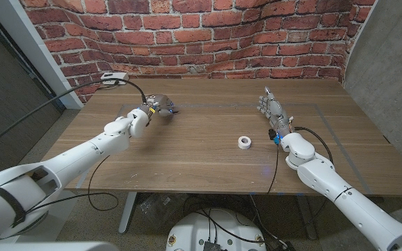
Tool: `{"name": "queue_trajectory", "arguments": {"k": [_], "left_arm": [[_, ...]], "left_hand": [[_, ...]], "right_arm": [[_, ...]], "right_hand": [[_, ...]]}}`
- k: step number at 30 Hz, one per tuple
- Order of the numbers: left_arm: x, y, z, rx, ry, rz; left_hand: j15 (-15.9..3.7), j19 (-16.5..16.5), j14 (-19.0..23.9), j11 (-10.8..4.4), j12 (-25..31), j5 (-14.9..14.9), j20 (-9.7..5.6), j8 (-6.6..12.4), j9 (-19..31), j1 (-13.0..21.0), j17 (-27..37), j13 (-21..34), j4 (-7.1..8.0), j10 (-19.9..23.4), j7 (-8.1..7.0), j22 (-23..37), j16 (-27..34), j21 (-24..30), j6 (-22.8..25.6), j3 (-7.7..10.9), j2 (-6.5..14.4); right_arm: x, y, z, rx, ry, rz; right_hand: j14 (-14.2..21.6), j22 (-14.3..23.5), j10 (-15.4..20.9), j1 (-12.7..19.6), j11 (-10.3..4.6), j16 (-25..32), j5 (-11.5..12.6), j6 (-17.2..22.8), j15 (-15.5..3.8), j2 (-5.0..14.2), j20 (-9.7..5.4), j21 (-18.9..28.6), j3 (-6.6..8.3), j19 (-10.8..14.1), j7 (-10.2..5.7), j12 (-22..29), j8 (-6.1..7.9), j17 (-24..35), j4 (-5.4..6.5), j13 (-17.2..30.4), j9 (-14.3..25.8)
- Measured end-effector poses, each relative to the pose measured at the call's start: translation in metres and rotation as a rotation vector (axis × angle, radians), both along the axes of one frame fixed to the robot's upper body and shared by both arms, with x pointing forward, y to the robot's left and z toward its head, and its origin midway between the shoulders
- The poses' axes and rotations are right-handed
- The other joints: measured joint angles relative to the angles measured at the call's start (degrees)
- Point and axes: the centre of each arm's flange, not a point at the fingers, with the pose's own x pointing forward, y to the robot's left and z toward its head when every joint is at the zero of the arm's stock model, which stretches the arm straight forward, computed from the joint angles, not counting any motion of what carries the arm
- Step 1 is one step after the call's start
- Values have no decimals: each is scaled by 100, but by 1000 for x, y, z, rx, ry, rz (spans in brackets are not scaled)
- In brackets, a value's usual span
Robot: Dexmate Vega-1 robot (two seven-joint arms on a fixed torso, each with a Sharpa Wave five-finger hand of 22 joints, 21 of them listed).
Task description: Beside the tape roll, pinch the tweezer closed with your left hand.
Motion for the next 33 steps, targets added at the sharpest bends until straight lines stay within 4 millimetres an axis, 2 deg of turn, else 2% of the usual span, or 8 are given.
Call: {"name": "queue_trajectory", "arguments": {"k": [9,19,33], "left_arm": [[-8,3,7,-1,-20,-5],[-17,4,15,-8,-43,-19],[-24,0,23,-8,-61,-52]], "left_hand": [[9,20,9,23,0,-21,-20,0,-4,0,0,0,0,23,20,0,0,0,20,0,-1],[10,52,8,31,-33,-21,11,26,11,-31,0,0,25,31,161,0,0,0,230,24,32],[-22,51,40,52,-33,-25,10,48,150,-42,3,14,65,52,126,0,0,-33,239,64,109]], "right_arm": [[0,1,0,6,-4,0],[0,3,0,8,-9,0],[0,4,0,7,-14,-4]], "right_hand": [[0,0,0,0,0,0,0,0,0,0,0,0,0,0,0,0,0,0,0,0,0],[0,0,0,0,0,0,0,-1,0,0,0,0,0,0,-1,0,0,0,0,-1,0],[0,0,0,0,0,0,0,-1,0,0,0,0,1,0,-1,0,0,0,0,-1,0]]}}
